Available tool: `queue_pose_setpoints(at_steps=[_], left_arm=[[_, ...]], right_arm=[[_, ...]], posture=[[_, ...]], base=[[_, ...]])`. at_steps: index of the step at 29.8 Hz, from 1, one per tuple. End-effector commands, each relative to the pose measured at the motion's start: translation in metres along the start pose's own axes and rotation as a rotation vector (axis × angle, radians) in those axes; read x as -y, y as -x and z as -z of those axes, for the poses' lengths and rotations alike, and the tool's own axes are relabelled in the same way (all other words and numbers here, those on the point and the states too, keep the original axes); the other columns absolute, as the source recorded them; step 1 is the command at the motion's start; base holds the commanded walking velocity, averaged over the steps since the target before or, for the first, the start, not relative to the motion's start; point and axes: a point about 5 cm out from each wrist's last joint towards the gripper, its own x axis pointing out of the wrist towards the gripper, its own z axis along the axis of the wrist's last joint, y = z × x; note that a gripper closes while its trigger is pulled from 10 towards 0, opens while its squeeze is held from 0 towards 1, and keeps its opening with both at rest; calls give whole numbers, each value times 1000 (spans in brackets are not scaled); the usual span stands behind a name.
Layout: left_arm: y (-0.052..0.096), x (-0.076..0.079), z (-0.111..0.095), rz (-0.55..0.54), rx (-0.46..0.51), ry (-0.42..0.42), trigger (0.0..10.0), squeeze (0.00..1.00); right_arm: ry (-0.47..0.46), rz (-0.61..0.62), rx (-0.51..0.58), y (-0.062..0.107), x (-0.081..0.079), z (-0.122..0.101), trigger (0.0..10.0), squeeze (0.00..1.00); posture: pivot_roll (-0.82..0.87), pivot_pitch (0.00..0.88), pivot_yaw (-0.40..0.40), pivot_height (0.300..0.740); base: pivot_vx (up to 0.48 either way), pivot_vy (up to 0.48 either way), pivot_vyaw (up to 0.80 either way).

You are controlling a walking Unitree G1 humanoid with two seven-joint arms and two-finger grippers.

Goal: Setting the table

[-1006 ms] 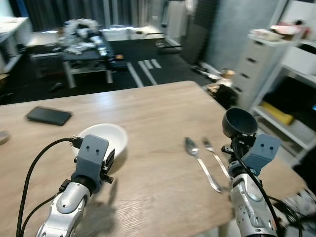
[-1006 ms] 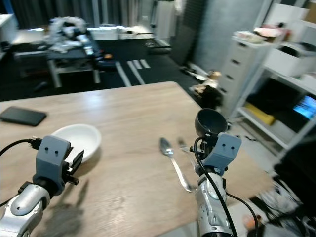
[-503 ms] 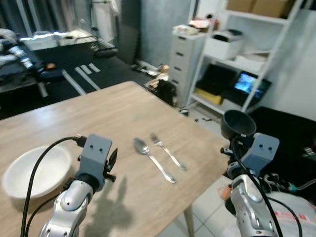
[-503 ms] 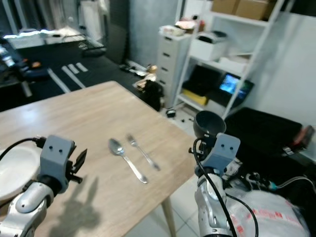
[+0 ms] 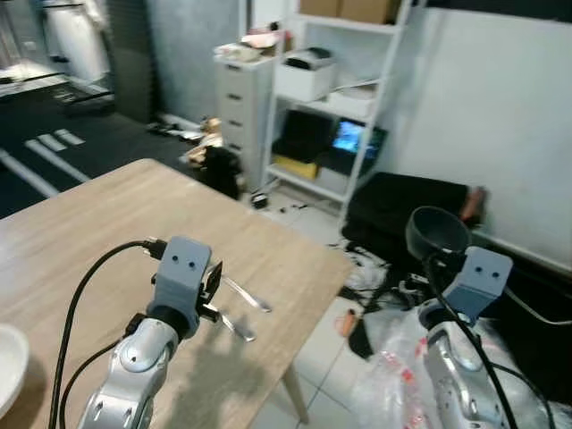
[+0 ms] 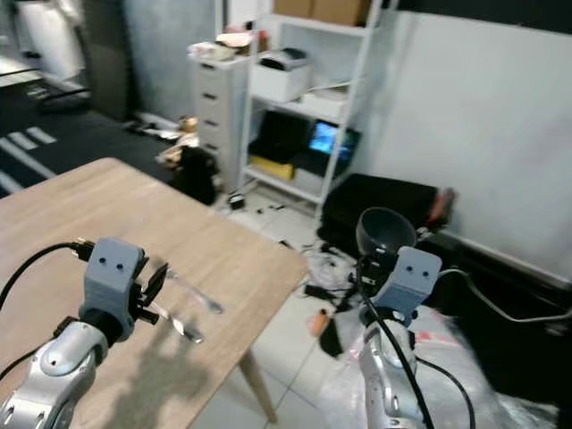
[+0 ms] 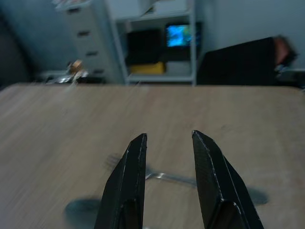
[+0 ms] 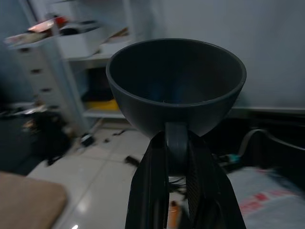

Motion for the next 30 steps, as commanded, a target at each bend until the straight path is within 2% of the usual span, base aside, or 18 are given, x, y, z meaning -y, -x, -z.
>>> queue_pose_setpoints(at_steps=[1,19,30], left_arm=[[1,0,7,7,-26,-7,10000,0],[-5,11,10,56,-23,5,10000,0],[-7,12,13,67,-22,6,10000,0]], right_arm=[[2,7,-9,3,1,3,10000,0],[38,45,-36,11,13,11,10000,0],[44,48,-44,14,14,14,10000,0]], posture=[[116,133,48,740],[99,125,52,740],[91,112,56,740]], base=[[0,0,-800],[0,0,-800],[0,0,-800]])
